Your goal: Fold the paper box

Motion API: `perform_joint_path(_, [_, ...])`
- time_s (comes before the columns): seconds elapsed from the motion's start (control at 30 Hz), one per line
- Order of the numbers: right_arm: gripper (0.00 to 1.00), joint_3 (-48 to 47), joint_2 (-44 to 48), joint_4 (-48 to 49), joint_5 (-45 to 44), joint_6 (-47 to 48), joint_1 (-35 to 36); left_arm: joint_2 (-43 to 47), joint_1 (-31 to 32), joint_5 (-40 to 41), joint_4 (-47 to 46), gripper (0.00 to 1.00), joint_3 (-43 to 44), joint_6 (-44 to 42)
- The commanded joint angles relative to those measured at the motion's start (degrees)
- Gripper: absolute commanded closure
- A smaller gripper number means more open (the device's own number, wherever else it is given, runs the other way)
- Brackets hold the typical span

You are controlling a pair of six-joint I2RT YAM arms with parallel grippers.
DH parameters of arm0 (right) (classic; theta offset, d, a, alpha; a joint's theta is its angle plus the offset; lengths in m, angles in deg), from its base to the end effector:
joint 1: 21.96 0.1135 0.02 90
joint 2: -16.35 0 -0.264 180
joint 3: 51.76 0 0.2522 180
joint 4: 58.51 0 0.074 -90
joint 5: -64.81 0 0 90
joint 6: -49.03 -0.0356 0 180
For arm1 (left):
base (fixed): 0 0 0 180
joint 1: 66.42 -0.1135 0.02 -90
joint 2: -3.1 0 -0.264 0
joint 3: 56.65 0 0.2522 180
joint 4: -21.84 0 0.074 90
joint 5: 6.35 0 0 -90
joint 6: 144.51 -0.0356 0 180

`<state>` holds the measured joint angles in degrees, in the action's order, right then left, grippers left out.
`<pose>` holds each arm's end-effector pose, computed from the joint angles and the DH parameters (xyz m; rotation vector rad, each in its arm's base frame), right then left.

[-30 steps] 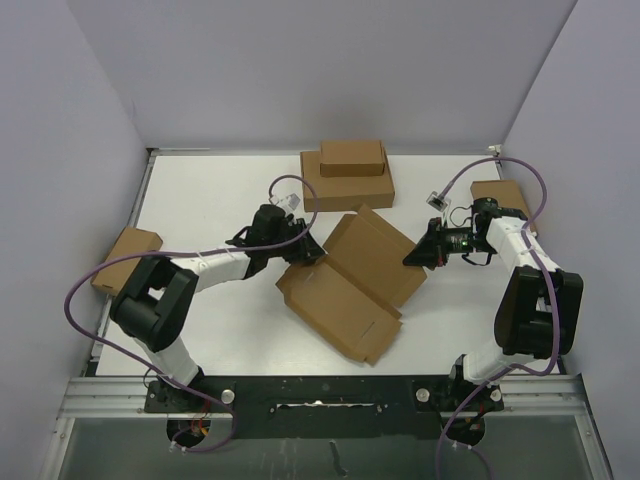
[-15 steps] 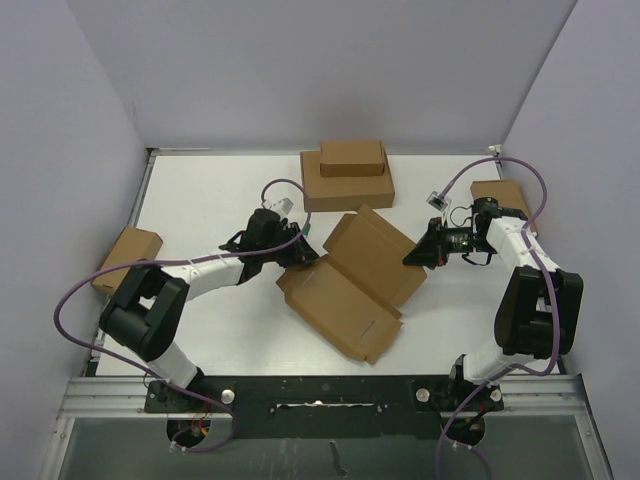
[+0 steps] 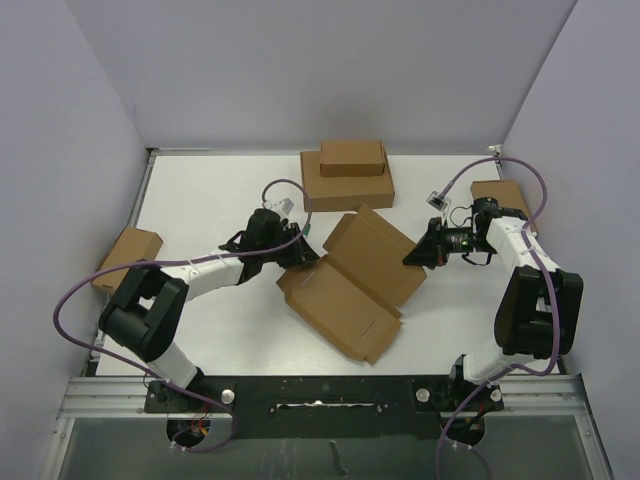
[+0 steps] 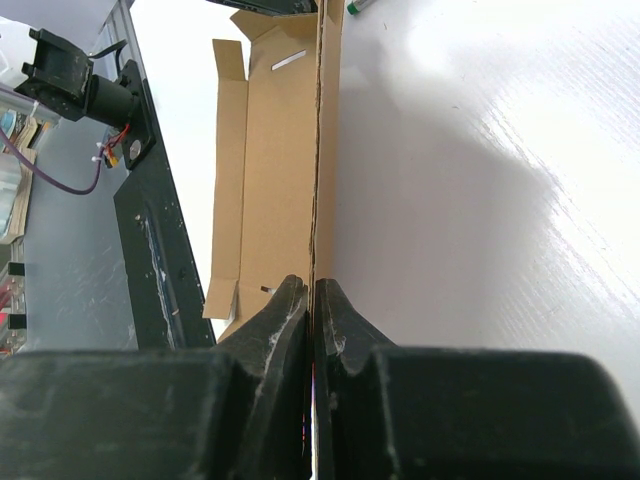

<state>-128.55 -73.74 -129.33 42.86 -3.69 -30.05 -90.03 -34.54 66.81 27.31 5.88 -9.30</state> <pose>0.2767 -0.0060 0.2326 -0.6419 2.1559 1.3558 0.2823 -0.1877 0.1851 -0.0981 2.3813 -1.0286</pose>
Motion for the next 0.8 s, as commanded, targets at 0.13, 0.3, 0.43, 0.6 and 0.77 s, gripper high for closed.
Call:
perform_joint_path(0.13, [1.00, -1.63, 2.15, 1.16, 2.01, 0.19, 0.71, 0.95, 1.20, -1.39, -2.56, 0.82, 1.63, 0.43])
perform_joint_path(0.3, [1.00, -1.58, 2.02, 1.16, 2.25, 0.31, 0.94, -1.00, 2.35, -1.26, -2.95, 0.82, 3.33, 0.76])
perform_joint_path(0.43, [1.00, -1.65, 1.86, 0.88, 2.63, 0.49, 1.37, -2.32, 2.43, -0.70, -3.66, 0.82, 3.93, 1.31])
perform_joint_path(0.6, [1.00, -1.82, 1.79, 0.59, 2.79, 0.79, 1.60, -4.31, 2.46, -1.23, -4.45, 0.82, 5.77, 2.06])
perform_joint_path(0.77, [1.00, -1.97, 1.84, 0.35, 2.91, 1.00, 1.49, -4.90, 2.42, -2.16, -4.89, 0.82, 6.32, 2.08])
